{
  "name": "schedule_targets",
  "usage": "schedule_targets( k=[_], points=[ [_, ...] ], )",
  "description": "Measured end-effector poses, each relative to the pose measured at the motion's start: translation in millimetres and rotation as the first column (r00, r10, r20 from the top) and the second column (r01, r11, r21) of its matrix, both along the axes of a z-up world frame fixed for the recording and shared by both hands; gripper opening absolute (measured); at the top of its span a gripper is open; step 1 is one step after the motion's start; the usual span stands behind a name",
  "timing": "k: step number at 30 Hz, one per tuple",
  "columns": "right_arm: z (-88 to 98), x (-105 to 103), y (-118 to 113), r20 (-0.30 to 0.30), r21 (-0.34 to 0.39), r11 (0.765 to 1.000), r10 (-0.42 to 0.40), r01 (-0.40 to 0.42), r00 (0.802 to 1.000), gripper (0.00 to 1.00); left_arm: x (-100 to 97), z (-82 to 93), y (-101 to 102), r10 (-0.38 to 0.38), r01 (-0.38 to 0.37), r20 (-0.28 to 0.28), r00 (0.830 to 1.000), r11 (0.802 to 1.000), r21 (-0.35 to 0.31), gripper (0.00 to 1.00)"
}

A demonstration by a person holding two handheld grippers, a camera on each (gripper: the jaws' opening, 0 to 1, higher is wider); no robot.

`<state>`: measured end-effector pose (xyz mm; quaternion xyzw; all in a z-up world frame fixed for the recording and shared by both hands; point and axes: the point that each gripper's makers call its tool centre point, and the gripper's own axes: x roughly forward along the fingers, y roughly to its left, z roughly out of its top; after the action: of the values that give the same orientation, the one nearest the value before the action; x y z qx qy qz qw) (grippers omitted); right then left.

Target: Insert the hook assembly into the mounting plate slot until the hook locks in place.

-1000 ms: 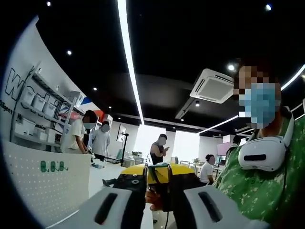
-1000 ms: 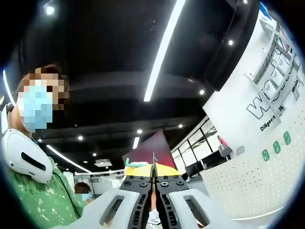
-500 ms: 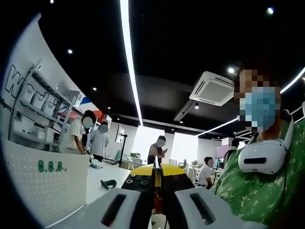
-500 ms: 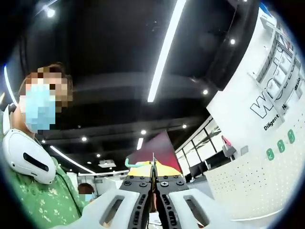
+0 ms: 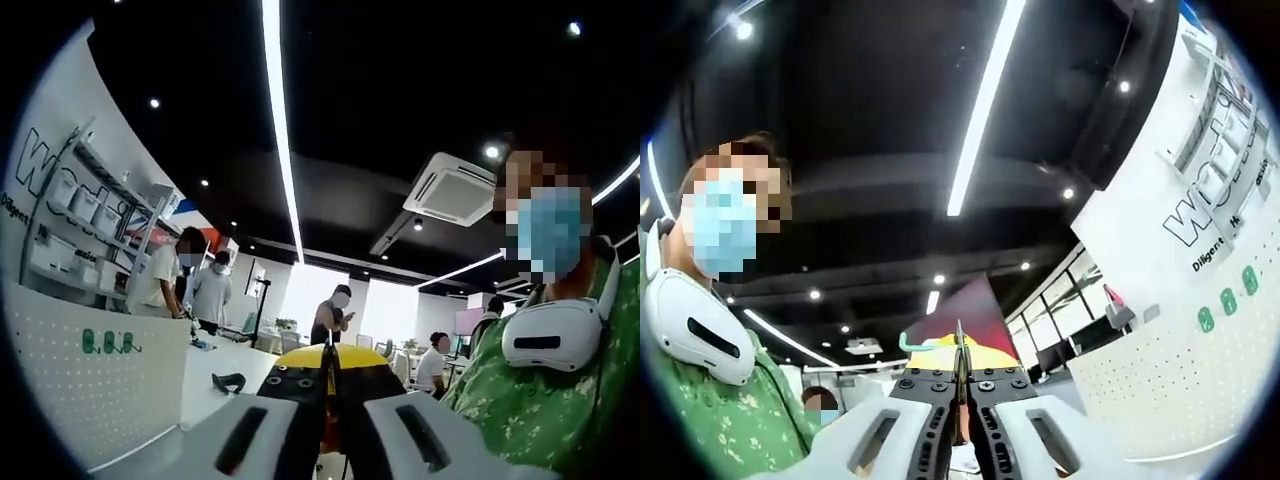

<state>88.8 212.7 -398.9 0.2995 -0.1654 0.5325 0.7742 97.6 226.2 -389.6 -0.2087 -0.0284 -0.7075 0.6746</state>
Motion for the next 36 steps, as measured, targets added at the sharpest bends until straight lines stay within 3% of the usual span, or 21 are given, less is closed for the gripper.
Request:
schedule_targets(
  k=[21, 26, 36],
  points=[
    [-6.1, 9.4, -2.7, -0.059, 0.035, 0.999, 0.01, -0.008, 0.998, 0.01, 7.5, -1.8, -1.9, 0.03, -0.029, -0.016, 0.999, 0.999, 0.021, 0.02],
    [-5.2, 11.5, -9.1, -0.066, 0.042, 0.999, -0.016, 0.018, 0.998, 0.05, 9.7, 0.1, 1.3, 0.042, -0.041, -0.019, 0.999, 0.999, 0.015, 0.02],
    [-7.2, 12.9, -11.7, -0.023, -0.031, 0.991, -0.13, 0.129, 0.991, 0.07, 21.7, -6.9, 9.7, 0.122, -0.122, 0.006, 0.993, 0.99, 0.065, 0.02]
  ],
)
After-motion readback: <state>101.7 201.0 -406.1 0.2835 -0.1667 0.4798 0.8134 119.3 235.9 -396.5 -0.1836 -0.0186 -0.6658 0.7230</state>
